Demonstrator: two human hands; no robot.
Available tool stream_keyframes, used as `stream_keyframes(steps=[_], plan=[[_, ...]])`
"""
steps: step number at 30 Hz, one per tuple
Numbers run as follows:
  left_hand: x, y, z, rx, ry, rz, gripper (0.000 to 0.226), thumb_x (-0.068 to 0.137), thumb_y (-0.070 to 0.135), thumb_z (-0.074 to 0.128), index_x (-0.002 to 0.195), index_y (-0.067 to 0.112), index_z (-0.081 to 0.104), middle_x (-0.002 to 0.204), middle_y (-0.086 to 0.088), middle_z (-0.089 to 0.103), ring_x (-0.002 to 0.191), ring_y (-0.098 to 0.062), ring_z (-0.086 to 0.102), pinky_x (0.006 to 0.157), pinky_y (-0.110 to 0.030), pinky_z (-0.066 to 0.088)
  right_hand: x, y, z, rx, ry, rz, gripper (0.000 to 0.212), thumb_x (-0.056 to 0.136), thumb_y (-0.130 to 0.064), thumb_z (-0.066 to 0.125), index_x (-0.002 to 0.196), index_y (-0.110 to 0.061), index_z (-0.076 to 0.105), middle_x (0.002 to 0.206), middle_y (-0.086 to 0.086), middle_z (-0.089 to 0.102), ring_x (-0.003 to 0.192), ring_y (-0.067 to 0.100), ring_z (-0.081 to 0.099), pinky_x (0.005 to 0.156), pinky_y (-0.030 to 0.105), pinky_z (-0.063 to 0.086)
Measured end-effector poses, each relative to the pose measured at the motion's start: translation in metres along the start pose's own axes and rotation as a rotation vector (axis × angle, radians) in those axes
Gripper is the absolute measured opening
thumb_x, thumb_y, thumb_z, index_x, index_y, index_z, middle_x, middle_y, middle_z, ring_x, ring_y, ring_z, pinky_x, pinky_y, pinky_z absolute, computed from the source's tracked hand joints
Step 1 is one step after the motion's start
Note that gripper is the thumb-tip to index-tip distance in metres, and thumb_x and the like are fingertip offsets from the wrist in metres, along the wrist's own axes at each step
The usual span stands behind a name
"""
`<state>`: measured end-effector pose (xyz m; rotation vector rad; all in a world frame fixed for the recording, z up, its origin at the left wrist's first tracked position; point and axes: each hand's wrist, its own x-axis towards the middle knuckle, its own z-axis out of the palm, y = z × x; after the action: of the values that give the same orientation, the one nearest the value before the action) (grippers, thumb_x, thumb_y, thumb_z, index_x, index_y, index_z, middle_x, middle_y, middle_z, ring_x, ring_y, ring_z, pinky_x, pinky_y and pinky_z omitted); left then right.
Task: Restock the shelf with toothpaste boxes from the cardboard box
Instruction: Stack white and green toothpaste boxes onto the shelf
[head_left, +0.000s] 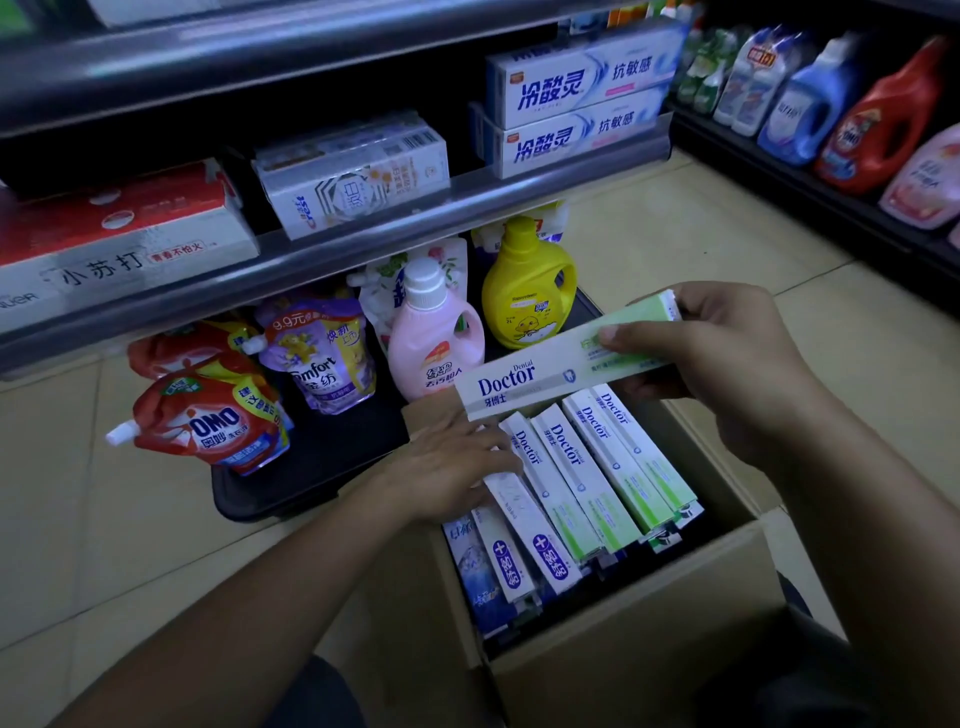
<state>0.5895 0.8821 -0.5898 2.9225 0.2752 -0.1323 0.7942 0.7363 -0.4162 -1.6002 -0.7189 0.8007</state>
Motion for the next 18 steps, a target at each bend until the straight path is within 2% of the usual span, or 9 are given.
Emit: stream_keyframes(steps=[2, 4, 6, 9, 12, 14, 18], plan=[[-0.013, -0.001, -0.015, -0.085, 0.047, 0.002, 0.042, 0.095, 0.037, 0.067, 0.136, 0.035, 0.058, 0.134, 0.012, 0.055, 0.128, -0.015, 0.045, 0.102, -0.035, 0.041, 0.001, -0.003, 0.000, 0.060, 0.008, 0.001, 0.020, 0.076, -0.006, 0.080, 0.088, 0.007, 0.070, 0.077, 0.025, 0.074, 0.054, 0.029, 0.062, 0.048, 0.027, 0.051], [-0.032, -0.004, -0.029, -0.238, 0.120, -0.054, 0.040, 0.091, 0.038, 0.072, 0.130, 0.035, 0.063, 0.126, 0.018, 0.061, 0.120, -0.007, 0.052, 0.098, -0.027, 0.043, 0.002, -0.005, 0.002, 0.117, 0.014, 0.002, 0.019, 0.078, -0.008, 0.079, 0.090, 0.004, 0.072, 0.078, 0.022, 0.075, 0.049, 0.023, 0.059, 0.047, 0.026, 0.050], [-0.055, -0.006, -0.043, -0.470, 0.233, -0.197, 0.043, 0.084, 0.042, 0.080, 0.124, 0.040, 0.067, 0.123, 0.027, 0.064, 0.116, 0.007, 0.055, 0.094, -0.015, 0.043, 0.005, -0.007, 0.006, 0.174, 0.016, -0.002, 0.020, 0.079, -0.011, 0.079, 0.091, 0.003, 0.073, 0.076, 0.019, 0.075, 0.047, 0.020, 0.058, 0.047, 0.025, 0.048], [-0.082, -0.006, -0.060, -0.752, 0.463, -0.398, 0.045, 0.069, 0.050, 0.087, 0.110, 0.047, 0.068, 0.112, 0.026, 0.069, 0.102, 0.004, 0.066, 0.081, -0.012, 0.048, 0.007, -0.010, 0.016, 0.241, -0.001, -0.013, 0.020, 0.079, -0.013, 0.079, 0.090, 0.001, 0.073, 0.070, 0.016, 0.072, 0.047, 0.020, 0.058, 0.043, 0.022, 0.045], [-0.105, -0.007, -0.079, -0.834, 0.708, -0.517, 0.050, 0.054, 0.052, 0.092, 0.098, 0.045, 0.068, 0.098, 0.020, 0.073, 0.085, -0.001, 0.070, 0.067, -0.011, 0.050, 0.008, -0.015, 0.030, 0.306, -0.038, -0.024, 0.017, 0.076, -0.015, 0.080, 0.087, -0.003, 0.075, 0.072, 0.018, 0.072, 0.048, 0.021, 0.059, 0.044, 0.021, 0.047], [-0.119, -0.010, -0.092, -0.836, 0.857, -0.577, 0.047, 0.051, 0.054, 0.092, 0.090, 0.042, 0.069, 0.093, 0.018, 0.073, 0.080, 0.000, 0.069, 0.063, -0.011, 0.050, 0.007, -0.022, 0.043, 0.354, -0.070, -0.033, 0.023, 0.073, -0.019, 0.082, 0.088, -0.003, 0.076, 0.076, 0.020, 0.073, 0.049, 0.021, 0.060, 0.045, 0.022, 0.048], [-0.144, -0.013, -0.124, -0.796, 1.087, -0.597, 0.020, 0.062, 0.051, 0.082, 0.074, 0.038, 0.072, 0.081, 0.016, 0.073, 0.072, 0.003, 0.063, 0.065, -0.010, 0.045, 0.004, -0.038, 0.070, 0.391, -0.128, -0.061, 0.029, 0.069, -0.022, 0.082, 0.091, -0.004, 0.076, 0.080, 0.020, 0.074, 0.051, 0.021, 0.062, 0.046, 0.023, 0.051]])
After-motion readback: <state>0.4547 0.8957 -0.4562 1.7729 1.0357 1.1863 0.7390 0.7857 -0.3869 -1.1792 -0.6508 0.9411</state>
